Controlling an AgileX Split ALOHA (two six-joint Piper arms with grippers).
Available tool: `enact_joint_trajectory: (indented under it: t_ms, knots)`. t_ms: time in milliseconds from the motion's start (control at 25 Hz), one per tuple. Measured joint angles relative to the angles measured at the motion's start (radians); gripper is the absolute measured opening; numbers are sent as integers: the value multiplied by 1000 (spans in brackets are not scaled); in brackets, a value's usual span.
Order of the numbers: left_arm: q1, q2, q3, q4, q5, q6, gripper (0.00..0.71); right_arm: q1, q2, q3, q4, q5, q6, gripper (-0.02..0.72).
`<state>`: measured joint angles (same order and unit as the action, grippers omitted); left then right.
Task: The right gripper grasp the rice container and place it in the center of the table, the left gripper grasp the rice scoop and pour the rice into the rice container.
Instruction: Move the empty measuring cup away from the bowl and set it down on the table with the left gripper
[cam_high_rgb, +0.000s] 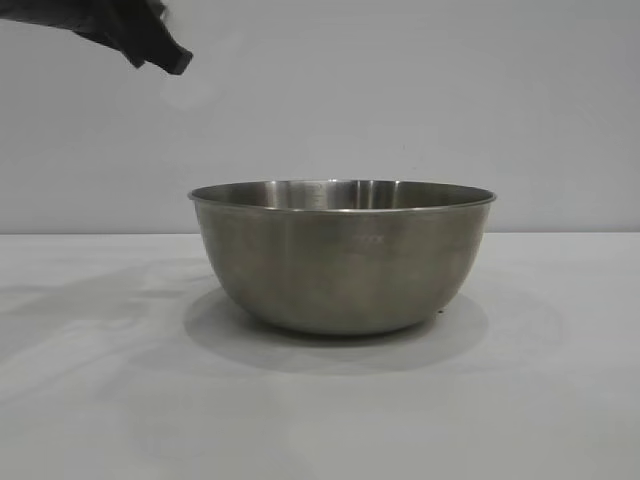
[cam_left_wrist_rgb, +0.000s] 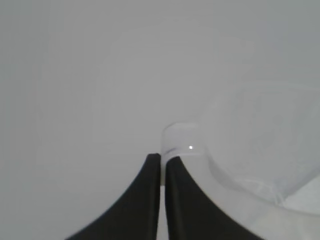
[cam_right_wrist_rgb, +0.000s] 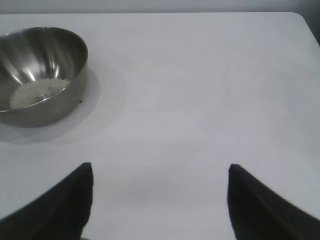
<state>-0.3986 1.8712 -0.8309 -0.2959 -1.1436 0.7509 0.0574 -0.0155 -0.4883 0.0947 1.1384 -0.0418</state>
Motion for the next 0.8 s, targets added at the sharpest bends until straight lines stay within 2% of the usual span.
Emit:
enact_joint_trajectory:
  t_ms: [400, 800]
  knots:
    - [0, 0, 169, -94, 2, -330, 0, 0, 0, 0, 0, 0, 0, 479]
    - [0, 32, 183, -103, 1, -389, 0, 0, 0, 0, 0, 0, 0, 479]
